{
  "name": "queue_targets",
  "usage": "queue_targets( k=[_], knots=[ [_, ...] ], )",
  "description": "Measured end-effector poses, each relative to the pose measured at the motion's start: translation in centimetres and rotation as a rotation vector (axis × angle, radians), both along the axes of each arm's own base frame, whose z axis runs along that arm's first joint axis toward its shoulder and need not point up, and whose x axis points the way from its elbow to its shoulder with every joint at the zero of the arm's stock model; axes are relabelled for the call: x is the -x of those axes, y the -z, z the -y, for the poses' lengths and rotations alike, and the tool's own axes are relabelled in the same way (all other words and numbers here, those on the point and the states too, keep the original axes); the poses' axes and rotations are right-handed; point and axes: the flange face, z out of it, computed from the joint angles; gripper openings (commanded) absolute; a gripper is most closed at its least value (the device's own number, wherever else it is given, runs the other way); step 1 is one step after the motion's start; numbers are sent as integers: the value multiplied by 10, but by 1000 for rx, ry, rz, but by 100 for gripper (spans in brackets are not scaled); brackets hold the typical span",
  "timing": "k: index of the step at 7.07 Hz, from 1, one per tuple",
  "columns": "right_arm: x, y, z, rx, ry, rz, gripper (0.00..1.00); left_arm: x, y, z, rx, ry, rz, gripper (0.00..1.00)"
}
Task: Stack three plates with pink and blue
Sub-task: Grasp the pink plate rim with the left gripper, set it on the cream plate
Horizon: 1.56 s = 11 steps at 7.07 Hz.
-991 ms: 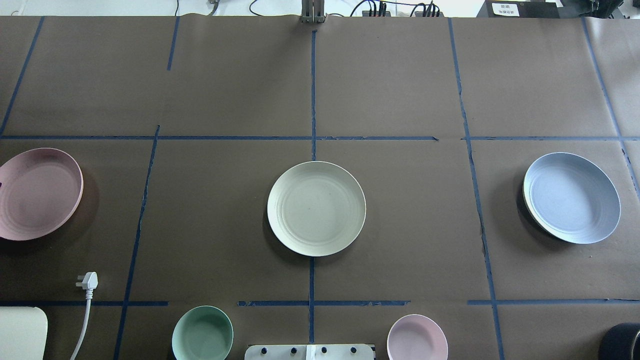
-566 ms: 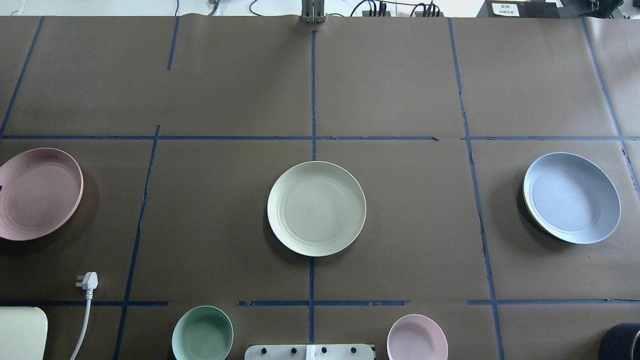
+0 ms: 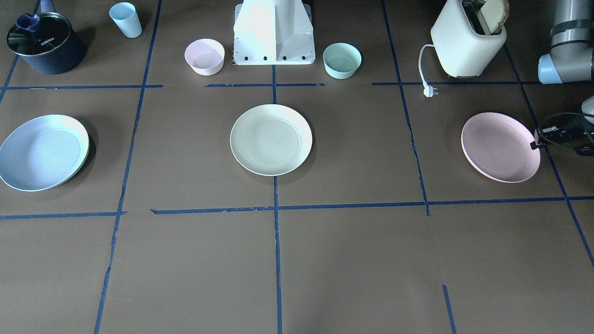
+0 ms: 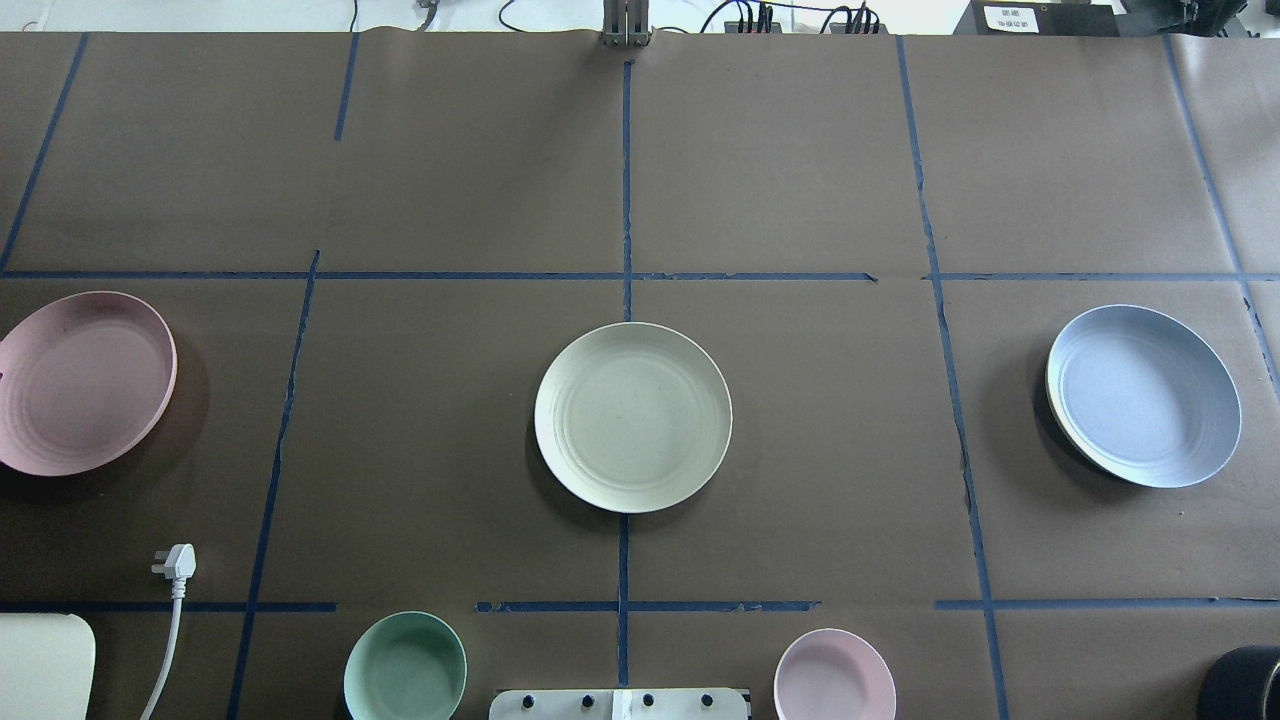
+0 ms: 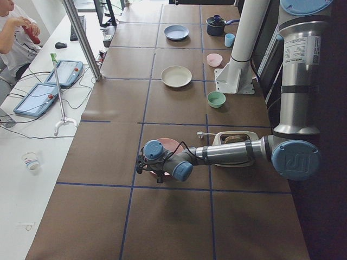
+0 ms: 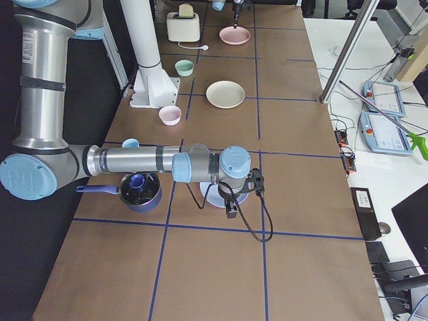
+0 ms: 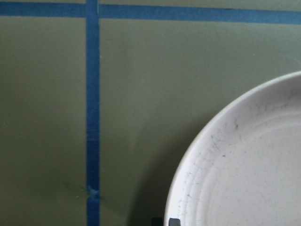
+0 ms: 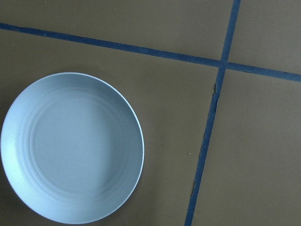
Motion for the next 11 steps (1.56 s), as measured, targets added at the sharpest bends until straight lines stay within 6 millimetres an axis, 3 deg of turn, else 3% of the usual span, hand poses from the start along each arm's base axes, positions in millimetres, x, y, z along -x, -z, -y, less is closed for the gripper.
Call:
queue_targets(
  k=[1,2,3,4,6,7,8,9,10,11],
  knots=[
    [1,1,0,-1,0,11,100,-9,24,11,-6,-16,-66,0],
    [2,3,0,-13,2,16,100,-23,67,30,-8,-16,-141,0],
    [3,4,1,-38,6,19,100,-50,124,47,4,-15,-212,0],
    [7,4,1,-61,14,22,100,-97,193,51,23,-40,-279,0],
    [14,6,2,-82,32,25,100,-213,327,44,58,-49,-341,0],
    [19,7,2,-93,43,26,100,-267,371,28,58,-29,-345,0],
    [23,7,3,-105,52,27,100,-309,398,11,47,-9,-345,0],
    [26,8,3,-110,56,28,100,-339,416,-3,33,3,-345,0],
    [29,8,3,-109,61,29,100,-357,423,-14,20,10,-343,3],
    [32,8,3,-108,66,29,100,-366,427,-21,14,8,-342,17]
  ],
)
